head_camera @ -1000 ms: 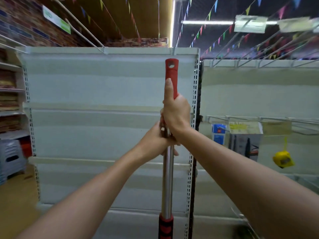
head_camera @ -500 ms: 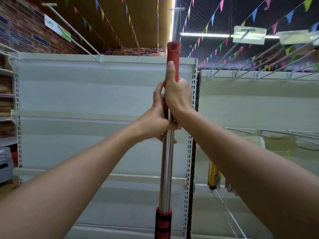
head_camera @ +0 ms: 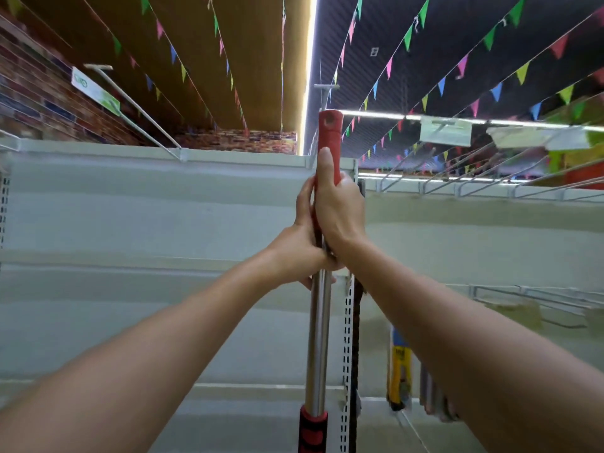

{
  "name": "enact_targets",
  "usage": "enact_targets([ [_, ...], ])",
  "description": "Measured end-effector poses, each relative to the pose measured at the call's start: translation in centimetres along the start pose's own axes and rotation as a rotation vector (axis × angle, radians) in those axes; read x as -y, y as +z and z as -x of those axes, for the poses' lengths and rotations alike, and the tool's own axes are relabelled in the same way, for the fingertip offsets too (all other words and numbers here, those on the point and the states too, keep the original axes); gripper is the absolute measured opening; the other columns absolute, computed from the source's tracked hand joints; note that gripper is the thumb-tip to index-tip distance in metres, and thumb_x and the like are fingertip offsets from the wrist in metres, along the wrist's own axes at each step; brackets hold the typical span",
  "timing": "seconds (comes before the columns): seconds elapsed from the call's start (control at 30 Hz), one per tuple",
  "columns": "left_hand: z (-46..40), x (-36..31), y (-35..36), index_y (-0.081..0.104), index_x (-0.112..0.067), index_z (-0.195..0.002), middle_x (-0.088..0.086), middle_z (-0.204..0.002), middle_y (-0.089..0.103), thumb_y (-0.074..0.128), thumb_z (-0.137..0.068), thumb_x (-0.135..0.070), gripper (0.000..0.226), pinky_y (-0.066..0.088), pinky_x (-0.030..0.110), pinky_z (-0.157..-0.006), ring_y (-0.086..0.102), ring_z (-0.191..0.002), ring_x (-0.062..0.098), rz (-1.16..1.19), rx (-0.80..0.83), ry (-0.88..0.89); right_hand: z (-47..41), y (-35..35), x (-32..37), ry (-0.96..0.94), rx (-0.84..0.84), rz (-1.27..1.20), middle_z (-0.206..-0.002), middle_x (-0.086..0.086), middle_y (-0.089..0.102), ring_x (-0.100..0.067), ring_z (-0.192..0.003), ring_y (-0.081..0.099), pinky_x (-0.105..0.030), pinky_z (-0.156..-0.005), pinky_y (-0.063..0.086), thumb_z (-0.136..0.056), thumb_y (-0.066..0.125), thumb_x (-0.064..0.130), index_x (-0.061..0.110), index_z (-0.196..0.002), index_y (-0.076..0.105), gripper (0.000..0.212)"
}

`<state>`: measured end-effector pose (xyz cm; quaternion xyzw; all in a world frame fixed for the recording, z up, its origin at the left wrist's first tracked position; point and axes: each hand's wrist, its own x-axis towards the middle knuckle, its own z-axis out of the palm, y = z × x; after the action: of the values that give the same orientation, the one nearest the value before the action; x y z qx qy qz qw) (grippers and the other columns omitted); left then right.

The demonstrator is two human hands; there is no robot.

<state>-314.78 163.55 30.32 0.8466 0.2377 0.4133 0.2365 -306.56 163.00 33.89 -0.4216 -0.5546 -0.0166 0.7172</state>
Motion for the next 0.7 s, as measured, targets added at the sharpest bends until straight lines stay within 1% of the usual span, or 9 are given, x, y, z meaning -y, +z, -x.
enact_targets([
  [0.1, -0.7, 0.1, -0.2, -0.031, -0.05, -0.134, 0.016, -0.104, 0.064, 0.065, -0.084, -0.006, 0.117, 0.059, 0.053, -0.066, 0.07, -0.079, 0.033, -0.024, -0.023, 0.009, -0.6, 0.2, -0.1, -0.033, -0.002, 0.002, -0.065, 0.002, 0.056, -0.011, -0.062, 0.055, -0.025, -0.057, 0.039, -0.095, 0.032, 0.058, 0.015, -0.078, 0.055, 0.051],
  [0.23, -1.3, 0.6, -0.4, -0.029, -0.052, -0.133, 0.018, -0.098, 0.066, 0.068, -0.081, -0.011, 0.117, 0.059, 0.053, -0.066, 0.069, -0.078, 0.036, -0.047, -0.056, 0.007, -1.3, 0.4, -0.6, -0.089, -0.005, 0.043, -0.062, 0.005, 0.055, -0.004, -0.059, 0.053, -0.011, -0.051, 0.037, -0.096, 0.032, 0.056, 0.017, -0.073, 0.054, 0.05],
  [0.33, -2.1, 0.9, -0.2, -0.032, -0.049, -0.134, 0.015, -0.101, 0.066, 0.069, -0.081, -0.014, 0.119, 0.059, 0.049, -0.069, 0.069, -0.078, 0.032, -0.094, -0.082, -0.004, -1.9, 0.4, -0.9, -0.108, 0.004, 0.043, -0.058, 0.005, 0.055, -0.002, -0.053, 0.052, -0.01, -0.048, 0.037, -0.096, 0.034, 0.055, 0.019, -0.068, 0.053, 0.049],
  [0.4, -2.7, 0.9, -0.1, -0.032, -0.047, -0.135, 0.014, -0.104, 0.066, 0.069, -0.082, -0.013, 0.119, 0.059, 0.048, -0.069, 0.069, -0.078, 0.032, -0.108, -0.103, -0.005, -2.5, 0.4, -0.9, -0.086, 0.01, 0.011, -0.06, 0.004, 0.056, -0.004, -0.053, 0.053, -0.01, -0.045, 0.037, -0.095, 0.035, 0.055, 0.015, -0.074, 0.056, 0.05],
  [0.43, -3.1, 0.8, -0.2, -0.031, -0.047, -0.136, 0.014, -0.105, 0.065, 0.069, -0.081, -0.012, 0.118, 0.059, 0.048, -0.069, 0.069, -0.079, 0.032, -0.102, -0.112, -0.001, -2.9, 0.5, -1.0, -0.068, 0.015, -0.003, -0.062, 0.003, 0.056, -0.006, -0.055, 0.054, -0.011, -0.046, 0.038, -0.095, 0.035, 0.056, 0.014, -0.078, 0.058, 0.051],
  [0.5, -3.9, 0.8, -0.3, -0.029, -0.045, -0.138, 0.015, -0.105, 0.065, 0.068, -0.081, -0.01, 0.118, 0.059, 0.045, -0.066, 0.069, -0.079, 0.032, -0.088, -0.127, 0.006, -3.7, 0.6, -0.9, -0.036, 0.037, -0.043, -0.067, 0.002, 0.058, -0.011, -0.062, 0.057, -0.017, -0.056, 0.043, -0.095, 0.035, 0.057, 0.013, -0.083, 0.058, 0.05],
  [0.6, -5.0, 0.6, -0.7, -0.03, -0.044, -0.139, 0.016, -0.109, 0.064, 0.068, -0.082, -0.01, 0.118, 0.056, 0.034, -0.055, 0.069, -0.078, 0.028, -0.081, -0.134, 0.006, -5.3, 0.9, -1.1, -0.049, 0.086, -0.086, -0.072, 0.001, 0.058, -0.016, -0.07, 0.059, -0.035, -0.071, 0.051, -0.094, 0.037, 0.057, 0.018, -0.082, 0.056, 0.045],
  [0.63, -5.4, 0.5, -0.8, -0.031, -0.044, -0.138, 0.015, -0.111, 0.063, 0.068, -0.083, -0.01, 0.119, 0.056, 0.033, -0.054, 0.069, -0.078, 0.027, -0.079, -0.132, 0.007, -5.8, 0.9, -1.1, -0.055, 0.1, -0.098, -0.073, 0.001, 0.058, -0.017, -0.071, 0.059, -0.039, -0.074, 0.052, -0.094, 0.037, 0.057, 0.018, -0.084, 0.055, 0.044],
  [0.7, -6.0, 0.4, -0.9, -0.031, -0.045, -0.138, 0.015, -0.115, 0.061, 0.067, -0.084, -0.008, 0.118, 0.058, 0.037, -0.055, 0.07, -0.078, 0.027, -0.068, -0.122, 0.005, -6.5, 1.0, -1.4, -0.051, 0.111, -0.128, -0.074, 0.001, 0.058, -0.016, -0.072, 0.059, -0.039, -0.077, 0.052, -0.094, 0.038, 0.056, 0.015, -0.09, 0.055, 0.044],
])
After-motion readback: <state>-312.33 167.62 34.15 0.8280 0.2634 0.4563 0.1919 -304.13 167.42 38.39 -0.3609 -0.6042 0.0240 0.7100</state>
